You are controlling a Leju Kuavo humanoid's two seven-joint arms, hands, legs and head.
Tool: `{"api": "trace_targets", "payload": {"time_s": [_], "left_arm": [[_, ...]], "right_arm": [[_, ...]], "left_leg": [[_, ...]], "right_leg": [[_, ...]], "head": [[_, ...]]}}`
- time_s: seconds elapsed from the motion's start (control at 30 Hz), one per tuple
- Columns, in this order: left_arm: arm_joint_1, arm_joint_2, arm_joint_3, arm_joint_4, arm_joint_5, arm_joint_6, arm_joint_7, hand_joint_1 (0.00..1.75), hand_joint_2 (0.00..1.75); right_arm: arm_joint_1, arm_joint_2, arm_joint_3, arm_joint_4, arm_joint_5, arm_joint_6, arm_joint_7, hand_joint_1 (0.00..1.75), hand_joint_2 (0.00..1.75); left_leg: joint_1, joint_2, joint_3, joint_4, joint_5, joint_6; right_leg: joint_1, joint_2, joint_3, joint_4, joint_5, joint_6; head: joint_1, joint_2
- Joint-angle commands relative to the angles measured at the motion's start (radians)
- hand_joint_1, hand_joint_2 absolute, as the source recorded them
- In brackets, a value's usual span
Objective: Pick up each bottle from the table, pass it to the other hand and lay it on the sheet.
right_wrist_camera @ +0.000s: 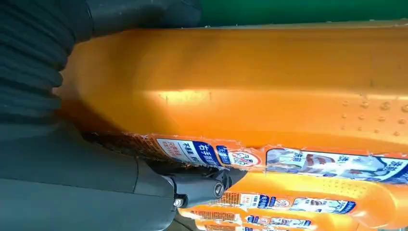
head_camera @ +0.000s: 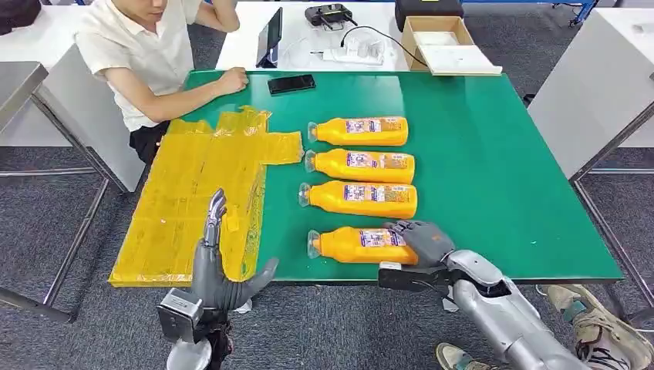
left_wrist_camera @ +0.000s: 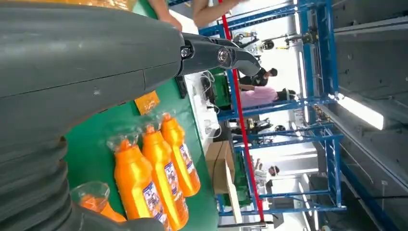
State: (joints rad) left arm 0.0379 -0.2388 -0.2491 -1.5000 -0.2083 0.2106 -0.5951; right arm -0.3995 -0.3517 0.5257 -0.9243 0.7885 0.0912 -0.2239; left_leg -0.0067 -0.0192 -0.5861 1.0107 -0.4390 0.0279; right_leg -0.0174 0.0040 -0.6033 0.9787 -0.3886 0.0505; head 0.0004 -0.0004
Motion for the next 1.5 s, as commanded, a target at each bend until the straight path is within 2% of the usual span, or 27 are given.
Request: {"api": "trace_targets", "payload": {"time_s": [0.03, 0.07, 0.2, 0.23, 0.27, 0.33, 0.4, 0.43, 0.47, 0.53, 0.57, 0.6, 0.67, 0.8, 0.93, 1.23, 1.4, 1.5], "left_arm": [[-0.017, 0.034, -0.019, 0.032, 0.004, 0.003, 0.002, 0.0, 1.75], [-0.017, 0.035, -0.021, 0.031, 0.004, 0.004, 0.002, 0.0, 1.75], [-0.015, 0.036, -0.021, 0.024, 0.006, 0.009, 0.0, 0.0, 1.75], [-0.013, 0.033, -0.018, 0.02, 0.008, 0.012, -0.001, 0.0, 1.75], [-0.006, 0.003, 0.013, 0.011, 0.07, 0.013, 0.014, 0.0, 1.75], [0.0, -0.015, 0.02, -0.013, 0.127, 0.009, 0.028, 0.0, 1.75], [0.003, -0.025, 0.021, -0.031, 0.231, -0.036, 0.065, 0.0, 1.75], [0.001, -0.026, 0.021, -0.031, 0.292, -0.067, 0.09, 0.0, 1.75], [0.0, -0.032, 0.026, -0.029, 0.358, -0.093, 0.124, 0.0, 1.75], [-0.01, -0.042, 0.036, -0.006, 0.51, -0.154, 0.218, 0.0, 1.75], [-0.024, -0.04, 0.041, 0.02, 0.582, -0.164, 0.259, 0.0, 1.75], [-0.035, -0.034, 0.038, 0.048, 0.617, -0.161, 0.282, 0.0, 1.75], [-0.047, -0.023, 0.027, 0.079, 0.645, -0.159, 0.285, 0.0, 1.75], [-0.042, -0.011, 0.0, 0.075, 0.662, -0.175, 0.284, 0.0, 1.75], [-0.02, 0.008, -0.044, 0.027, 0.641, -0.217, 0.274, 0.0, 1.75], [-0.015, 0.006, -0.047, 0.022, 0.641, -0.218, 0.273, 0.0, 1.75], [0.009, 0.027, -0.116, -0.055, 0.478, -0.296, 0.182, 0.0, 1.75], [0.003, 0.038, -0.13, -0.073, 0.372, -0.251, 0.107, 0.0, 1.75]], "right_arm": [[0.093, 0.0, 0.019, 0.053, -0.032, 0.005, 0.001, 1.75, 1.75], [0.103, 0.002, 0.012, 0.052, -0.039, 0.004, -0.005, 1.71, 1.75], [0.135, 0.025, -0.017, 0.035, -0.066, -0.015, -0.04, 1.75, 1.75], [0.149, 0.05, -0.043, 0.015, -0.083, -0.051, -0.065, 1.62, 1.75], [0.194, 0.141, -0.16, -0.06, -0.191, -0.189, -0.227, 1.73, 1.75], [0.254, 0.252, -0.207, -0.271, -0.185, -0.235, -0.189, 1.75, 1.75], [0.298, 0.312, -0.239, -0.43, -0.21, -0.271, -0.183, 1.75, 1.75], [0.312, 0.33, -0.254, -0.476, -0.227, -0.288, -0.189, 1.75, 1.75], [0.323, 0.346, -0.267, -0.511, -0.24, -0.307, -0.199, 1.75, 1.75], [0.33, 0.364, -0.278, -0.55, -0.227, -0.355, -0.227, 1.75, 1.75], [0.326, 0.374, -0.276, -0.552, -0.21, -0.384, -0.239, 1.75, 1.75], [0.316, 0.385, -0.273, -0.545, -0.211, -0.4, -0.249, 1.75, 1.75], [0.3, 0.402, -0.266, -0.529, -0.232, -0.426, -0.273, 1.75, 1.75], [0.283, 0.415, -0.259, -0.508, -0.247, -0.466, -0.299, 1.75, 1.75], [0.282, 0.433, -0.273, -0.49, -0.28, -0.471, -0.308, 1.75, 1.75], [0.281, 0.435, -0.272, -0.485, -0.28, -0.471, -0.308, 1.75, 1.75], [0.25, 0.452, -0.246, -0.411, -0.3, -0.378, -0.293, 1.75, 1.75], [0.216, 0.462, -0.194, -0.333, -0.281, -0.323, -0.265, 1.75, 1.75]], "left_leg": [[0.002, -0.003, 0.003, -0.002, 0.0, -0.002], [0.002, -0.003, 0.003, -0.002, 0.0, -0.003], [0.002, -0.002, 0.004, -0.002, 0.0, -0.002], [0.002, -0.003, 0.005, -0.003, 0.0, -0.002], [0.002, -0.002, 0.004, -0.002, 0.0, -0.002], [0.003, -0.002, 0.005, -0.002, -0.001, -0.002], [0.004, 0.005, 0.004, -0.002, -0.003, -0.003], [0.004, 0.002, 0.002, 0.0, -0.002, -0.002], [0.004, 0.008, 0.001, 0.001, -0.004, -0.004], [0.003, 0.007, -0.006, 0.001, -0.004, -0.004], [0.003, 0.009, -0.007, 0.001, -0.005, -0.006], [0.002, 0.003, -0.008, 0.001, -0.003, -0.004], [0.003, 0.001, -0.008, 0.0, 0.0, -0.004], [0.004, 0.005, -0.007, -0.001, -0.001, -0.004], [0.003, 0.003, -0.009, -0.001, 0.0, -0.004], [0.003, 0.005, -0.008, -0.001, -0.001, -0.005], [0.003, 0.005, -0.008, -0.001, -0.001, -0.005], [0.002, 0.007, -0.009, -0.001, -0.001, -0.004]], "right_leg": [[0.002, -0.004, 0.004, -0.003, -0.001, -0.002], [0.002, -0.005, 0.005, -0.003, -0.001, -0.003], [0.002, -0.004, 0.005, -0.002, -0.001, -0.002], [0.003, -0.005, 0.006, -0.004, -0.001, -0.003], [0.002, -0.003, 0.005, -0.002, -0.001, -0.002], [0.003, -0.004, 0.006, -0.004, -0.001, -0.003], [0.004, 0.003, 0.004, -0.002, -0.001, -0.004], [0.004, 0.001, 0.003, 0.0, -0.001, -0.003], [0.004, 0.007, 0.001, 0.002, -0.001, -0.005], [0.003, 0.006, -0.006, 0.004, 0.0, -0.004], [0.003, 0.007, -0.008, 0.005, -0.001, -0.005], [0.002, 0.0, -0.009, 0.005, -0.002, -0.004], [0.003, 0.0, -0.008, 0.004, -0.002, -0.004], [0.003, 0.003, -0.008, 0.003, -0.001, -0.004], [0.002, 0.001, -0.009, 0.003, -0.001, -0.003], [0.002, 0.002, -0.009, 0.003, -0.001, -0.004], [0.002, 0.003, -0.009, 0.003, -0.001, -0.004], [0.002, 0.004, -0.01, 0.003, -0.001, -0.003]], "head": [[0.0, 0.0], [0.0, 0.0], [0.0, 0.0], [0.0, 0.0], [0.0, 0.0], [0.0, 0.0], [0.0, 0.0], [0.001, 0.0], [0.001, 0.0], [-0.001, 0.0], [-0.002, 0.0], [-0.002, 0.0], [0.0, 0.0], [0.0, 0.0], [0.0, 0.0], [0.0, 0.0], [0.0, 0.0], [0.0, 0.0]]}}
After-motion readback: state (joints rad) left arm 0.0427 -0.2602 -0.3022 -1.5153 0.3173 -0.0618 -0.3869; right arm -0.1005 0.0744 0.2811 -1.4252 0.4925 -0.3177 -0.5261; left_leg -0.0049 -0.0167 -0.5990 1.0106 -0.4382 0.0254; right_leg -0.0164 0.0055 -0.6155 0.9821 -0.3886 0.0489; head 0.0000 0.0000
